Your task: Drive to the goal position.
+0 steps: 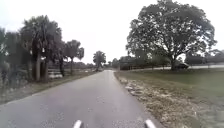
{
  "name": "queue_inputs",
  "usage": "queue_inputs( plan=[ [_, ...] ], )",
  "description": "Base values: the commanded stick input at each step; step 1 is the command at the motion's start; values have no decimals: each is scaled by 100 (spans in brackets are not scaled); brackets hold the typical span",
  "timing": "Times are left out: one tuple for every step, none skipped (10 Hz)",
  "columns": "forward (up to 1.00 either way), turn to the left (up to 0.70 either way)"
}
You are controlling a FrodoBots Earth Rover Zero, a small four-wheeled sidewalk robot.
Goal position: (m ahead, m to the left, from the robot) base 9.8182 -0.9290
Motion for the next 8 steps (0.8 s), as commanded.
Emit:
queue_inputs(
  plan=[
    [66,0],
    [66,0],
    [67,0],
    [66,0],
    [67,0],
    [67,0],
    [67,0],
    [67,0]
  ],
)
